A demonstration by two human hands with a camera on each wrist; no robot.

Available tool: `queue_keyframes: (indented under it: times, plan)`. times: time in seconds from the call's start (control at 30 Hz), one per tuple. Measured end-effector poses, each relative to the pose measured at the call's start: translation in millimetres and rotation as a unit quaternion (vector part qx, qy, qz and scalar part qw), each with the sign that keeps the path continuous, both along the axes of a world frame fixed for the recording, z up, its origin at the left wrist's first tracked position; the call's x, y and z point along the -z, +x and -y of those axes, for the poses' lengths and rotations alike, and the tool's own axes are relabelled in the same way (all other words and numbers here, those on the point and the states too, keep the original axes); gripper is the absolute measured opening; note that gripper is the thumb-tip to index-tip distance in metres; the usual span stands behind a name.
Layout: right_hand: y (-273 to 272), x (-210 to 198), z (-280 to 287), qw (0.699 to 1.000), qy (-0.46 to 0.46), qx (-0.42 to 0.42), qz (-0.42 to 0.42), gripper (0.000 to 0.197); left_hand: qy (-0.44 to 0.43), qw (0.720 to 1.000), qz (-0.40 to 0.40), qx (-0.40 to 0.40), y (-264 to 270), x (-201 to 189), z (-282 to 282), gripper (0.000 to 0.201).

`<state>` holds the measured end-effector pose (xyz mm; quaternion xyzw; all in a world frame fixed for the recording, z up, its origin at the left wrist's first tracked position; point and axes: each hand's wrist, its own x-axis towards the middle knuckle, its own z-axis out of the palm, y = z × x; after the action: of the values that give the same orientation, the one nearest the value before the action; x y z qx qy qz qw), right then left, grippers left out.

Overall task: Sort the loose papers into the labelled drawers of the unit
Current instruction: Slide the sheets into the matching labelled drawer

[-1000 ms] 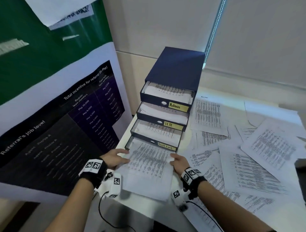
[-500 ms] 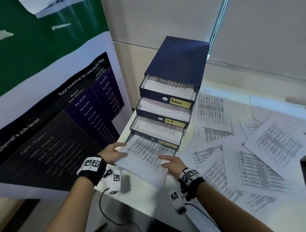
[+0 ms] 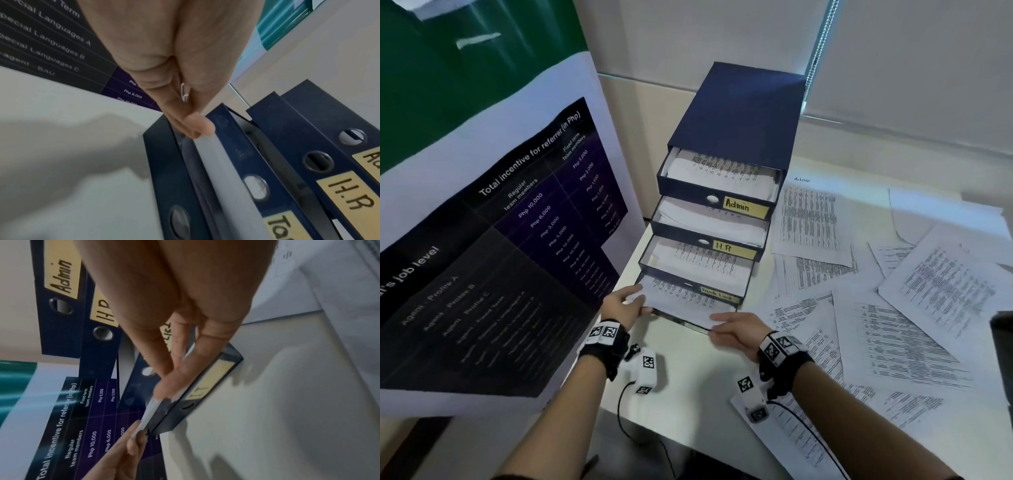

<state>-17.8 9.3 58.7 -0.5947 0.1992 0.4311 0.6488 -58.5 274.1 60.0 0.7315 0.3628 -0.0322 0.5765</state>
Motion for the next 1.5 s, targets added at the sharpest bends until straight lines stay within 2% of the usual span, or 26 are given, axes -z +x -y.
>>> queue_keyframes:
  times: [0.07, 0.1, 0.17, 0.23, 0.27, 0.3, 0.33, 0.37, 0.47, 0.53, 0.57, 0.6, 0.67, 0.73, 0.8, 0.83, 0.93, 0.97, 1.1, 1.2, 1.27, 1.3, 1.33, 1.37, 1.43, 1.5]
  plan:
    - [11, 8, 0, 0.998, -0.020, 0.062, 0.023, 0.030, -0.041, 0.999, 0.021, -0.008, 6, 6, 11, 0.023]
    - [15, 12, -1, 0.996, -0.021, 0.088, 0.023, 0.031, -0.022, 1.000, 0.017, 0.005, 8, 8, 16, 0.024]
    - [22, 15, -4, 0.992, -0.024, 0.122, 0.022, 0.035, 0.072, 0.995, 0.002, 0.068, 11, 10, 25, 0.028]
    - [24, 13, -10, 0.994, 0.013, 0.107, -0.015, 0.038, 0.158, 0.971, -0.026, 0.175, 10, 8, 37, 0.031]
    - [23, 11, -12, 0.994, 0.035, 0.101, -0.035, 0.038, 0.210, 0.946, -0.052, 0.244, 9, 12, 42, 0.038]
    - [23, 15, -13, 0.993, 0.048, 0.096, -0.045, 0.037, 0.261, 0.915, -0.070, 0.299, 9, 15, 47, 0.056]
    - [23, 18, -12, 0.992, 0.052, 0.101, -0.051, 0.035, 0.312, 0.882, -0.097, 0.340, 10, 22, 51, 0.071]
    - [22, 19, -7, 0.993, 0.039, 0.097, -0.051, 0.033, 0.358, 0.847, -0.135, 0.369, 11, 21, 56, 0.076]
    - [23, 9, 23, 0.999, 0.018, 0.021, -0.024, 0.025, 0.428, 0.758, -0.226, 0.438, 20, 11, 68, 0.054]
    - [30, 6, 66, 0.998, -0.021, 0.027, 0.049, 0.021, 0.420, 0.735, -0.261, 0.465, 25, -4, 77, 0.044]
    - [35, 7, 96, 0.991, -0.070, 0.045, 0.102, 0.020, 0.411, 0.735, -0.257, 0.474, 31, -12, 83, 0.039]
    - [40, 11, 129, 0.971, -0.163, 0.057, 0.165, 0.020, 0.403, 0.737, -0.247, 0.484, 38, -21, 90, 0.035]
    - [47, 16, 203, 0.895, -0.374, 0.034, 0.241, 0.026, 0.378, 0.737, -0.216, 0.517, 57, -42, 117, 0.029]
    - [54, 21, 261, 0.839, -0.495, 0.003, 0.227, 0.046, 0.301, 0.749, -0.176, 0.563, 65, -71, 147, 0.030]
    - [59, 27, 313, 0.801, -0.569, -0.050, 0.176, 0.069, 0.176, 0.779, -0.129, 0.588, 79, -92, 191, 0.041]
    - [61, 35, 331, 0.792, -0.586, -0.076, 0.154, 0.074, 0.144, 0.781, -0.109, 0.598, 86, -95, 211, 0.040]
    - [56, 50, 345, 0.784, -0.584, -0.158, 0.137, 0.071, 0.168, 0.769, -0.057, 0.614, 113, -73, 267, 0.013]
    - [49, 52, 339, 0.780, -0.581, -0.182, 0.145, 0.070, 0.183, 0.770, -0.049, 0.609, 122, -59, 284, 0.012]
    - [8, 42, 295, 0.765, -0.552, -0.249, 0.220, 0.060, 0.227, 0.775, -0.027, 0.589, 150, -9, 350, 0.044]
    - [-11, 26, 280, 0.807, -0.461, -0.265, 0.258, 0.038, 0.274, 0.768, -0.057, 0.575, 155, 30, 386, 0.067]
    - [-3, 23, 295, 0.842, -0.441, -0.176, 0.257, 0.035, 0.317, 0.776, -0.076, 0.540, 153, 41, 402, 0.077]
    - [4, 25, 311, 0.839, -0.469, -0.107, 0.255, 0.029, 0.326, 0.784, -0.083, 0.523, 151, 42, 408, 0.080]
    - [11, 30, 330, 0.818, -0.517, -0.045, 0.247, 0.032, 0.323, 0.794, -0.089, 0.508, 151, 44, 411, 0.083]
    - [16, 36, 350, 0.799, -0.561, 0.003, 0.215, 0.046, 0.314, 0.802, -0.094, 0.500, 150, 49, 411, 0.087]
    - [20, 47, 392, 0.787, -0.604, 0.065, 0.106, 0.077, 0.280, 0.809, -0.100, 0.507, 151, 54, 408, 0.091]
    - [18, 57, 424, 0.772, -0.627, 0.091, 0.040, 0.103, 0.219, 0.826, -0.093, 0.511, 151, 60, 401, 0.084]
